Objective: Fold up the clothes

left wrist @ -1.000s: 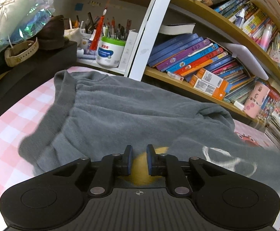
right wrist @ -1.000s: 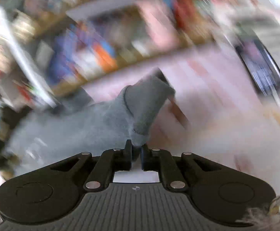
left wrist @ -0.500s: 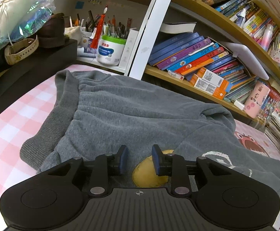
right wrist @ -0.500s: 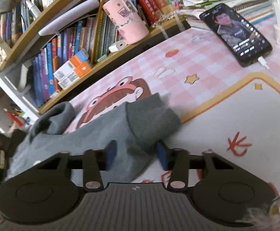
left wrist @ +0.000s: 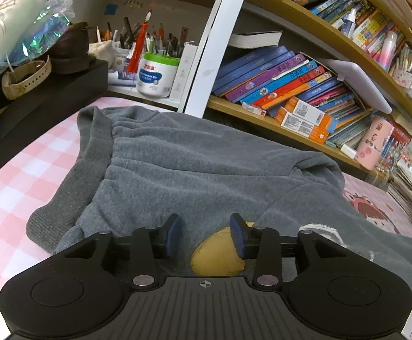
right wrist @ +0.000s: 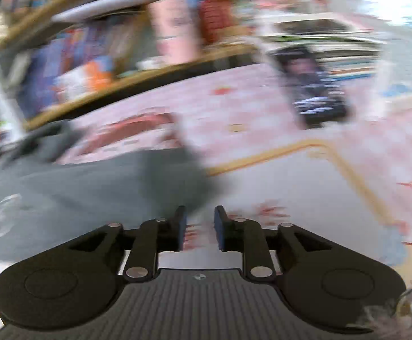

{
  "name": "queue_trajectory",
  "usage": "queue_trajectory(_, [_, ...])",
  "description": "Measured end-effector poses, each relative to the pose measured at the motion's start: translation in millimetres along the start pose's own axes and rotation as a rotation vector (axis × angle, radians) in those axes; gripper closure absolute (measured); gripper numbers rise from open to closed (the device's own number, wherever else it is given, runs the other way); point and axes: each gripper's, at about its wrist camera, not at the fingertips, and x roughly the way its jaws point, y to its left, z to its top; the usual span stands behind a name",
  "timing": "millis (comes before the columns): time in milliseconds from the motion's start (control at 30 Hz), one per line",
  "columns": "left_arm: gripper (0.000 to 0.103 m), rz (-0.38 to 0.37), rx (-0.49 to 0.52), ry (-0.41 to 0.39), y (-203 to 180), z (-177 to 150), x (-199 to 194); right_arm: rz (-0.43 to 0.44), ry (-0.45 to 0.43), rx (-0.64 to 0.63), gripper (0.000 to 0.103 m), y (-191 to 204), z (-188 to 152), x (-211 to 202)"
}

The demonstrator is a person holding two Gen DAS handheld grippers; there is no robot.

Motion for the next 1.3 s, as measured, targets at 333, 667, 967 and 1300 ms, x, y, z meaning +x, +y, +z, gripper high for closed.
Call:
queue_trajectory(333, [0.063,0.046,0.007,-0.009,-1,-1,-6,0.162,-0.141,-0.313,0.07,76,14,14])
queue_trajectory(667, [0.06,0.215,0.009,-0.048,16,-9,-60,0.176,-0.001,-0.363,0.069,73,-4,50])
queue_trajectory(967, [0.024,0.352,0.204,-0.032,-11,-10,-50,0.215,0.018,-0.391,0.069,58,-33,11])
queue_trajectory(1300, [0.014,0.449,0.317,0.028,-17,-20,-29,0.184,-0.011,-0.381,0.064,63,-41,4])
